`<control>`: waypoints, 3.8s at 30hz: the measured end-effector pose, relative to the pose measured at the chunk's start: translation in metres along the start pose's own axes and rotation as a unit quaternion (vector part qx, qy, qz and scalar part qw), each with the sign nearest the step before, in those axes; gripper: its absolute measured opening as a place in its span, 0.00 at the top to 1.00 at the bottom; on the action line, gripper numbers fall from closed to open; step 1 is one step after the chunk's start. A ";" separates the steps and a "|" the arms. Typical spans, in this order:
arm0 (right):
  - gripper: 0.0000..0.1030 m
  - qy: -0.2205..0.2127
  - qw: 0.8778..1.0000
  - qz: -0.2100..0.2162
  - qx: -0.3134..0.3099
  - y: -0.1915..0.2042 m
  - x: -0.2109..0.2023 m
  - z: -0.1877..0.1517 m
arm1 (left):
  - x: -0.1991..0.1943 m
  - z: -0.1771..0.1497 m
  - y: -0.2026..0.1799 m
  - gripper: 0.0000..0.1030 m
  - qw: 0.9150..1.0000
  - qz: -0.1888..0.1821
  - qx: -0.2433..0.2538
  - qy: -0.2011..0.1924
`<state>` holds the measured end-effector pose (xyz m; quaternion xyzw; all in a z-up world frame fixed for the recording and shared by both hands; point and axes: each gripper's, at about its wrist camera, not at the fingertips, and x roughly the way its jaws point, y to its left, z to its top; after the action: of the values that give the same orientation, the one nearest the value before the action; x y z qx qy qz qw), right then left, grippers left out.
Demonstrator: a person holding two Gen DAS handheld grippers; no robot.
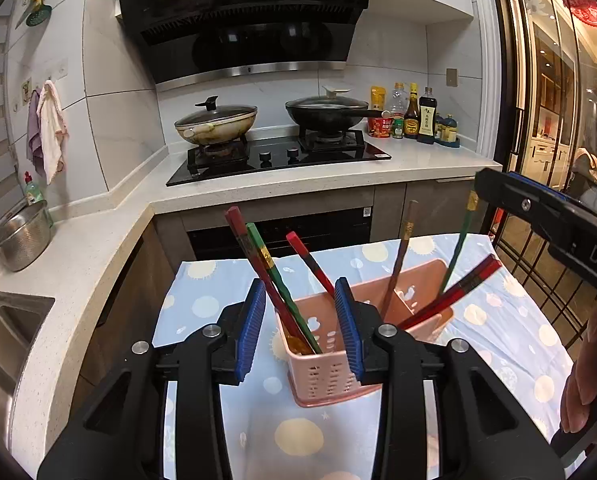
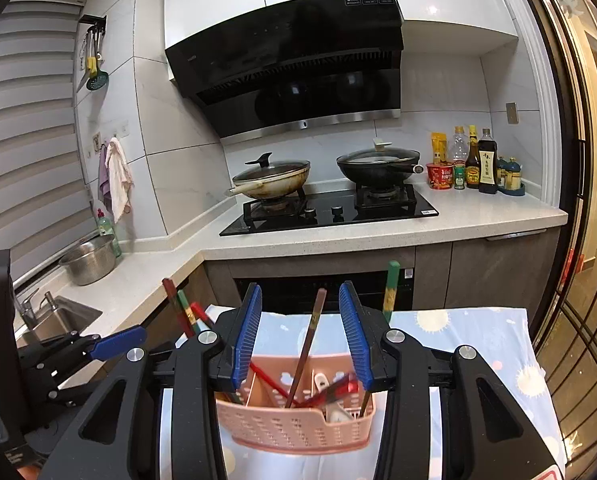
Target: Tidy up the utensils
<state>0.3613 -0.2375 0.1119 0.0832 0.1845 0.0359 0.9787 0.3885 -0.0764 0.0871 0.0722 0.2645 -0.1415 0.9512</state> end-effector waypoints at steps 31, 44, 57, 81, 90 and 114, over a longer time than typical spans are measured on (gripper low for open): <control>0.50 0.061 0.995 -0.067 -0.034 0.017 -0.166 -0.132 | -0.128 -0.114 -0.037 0.29 1.000 -0.013 0.004 -0.009; 0.46 0.085 0.994 -0.066 -0.006 0.011 -0.194 -0.163 | -0.156 -0.152 -0.051 0.16 1.000 -0.017 -0.003 -0.003; 0.36 0.091 0.992 -0.085 -0.012 0.016 -0.197 -0.173 | -0.153 -0.166 -0.032 0.13 0.999 -0.009 -0.044 0.017; 0.16 0.096 0.991 -0.096 -0.004 0.009 -0.180 -0.182 | -0.128 -0.173 -0.025 0.07 0.997 -0.005 -0.062 0.051; 0.06 0.087 0.992 -0.095 0.007 0.003 -0.179 -0.178 | -0.122 -0.169 -0.027 0.07 0.997 0.004 -0.056 0.051; 0.06 0.094 0.990 -0.109 0.006 -0.007 -0.147 -0.180 | -0.094 -0.159 -0.033 0.07 0.998 0.037 -0.038 0.042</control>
<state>0.1591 -0.2320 -0.0024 0.0642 0.2841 -0.0643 0.9545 0.2250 -0.0520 -0.0005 0.0513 0.3062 -0.0927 0.9460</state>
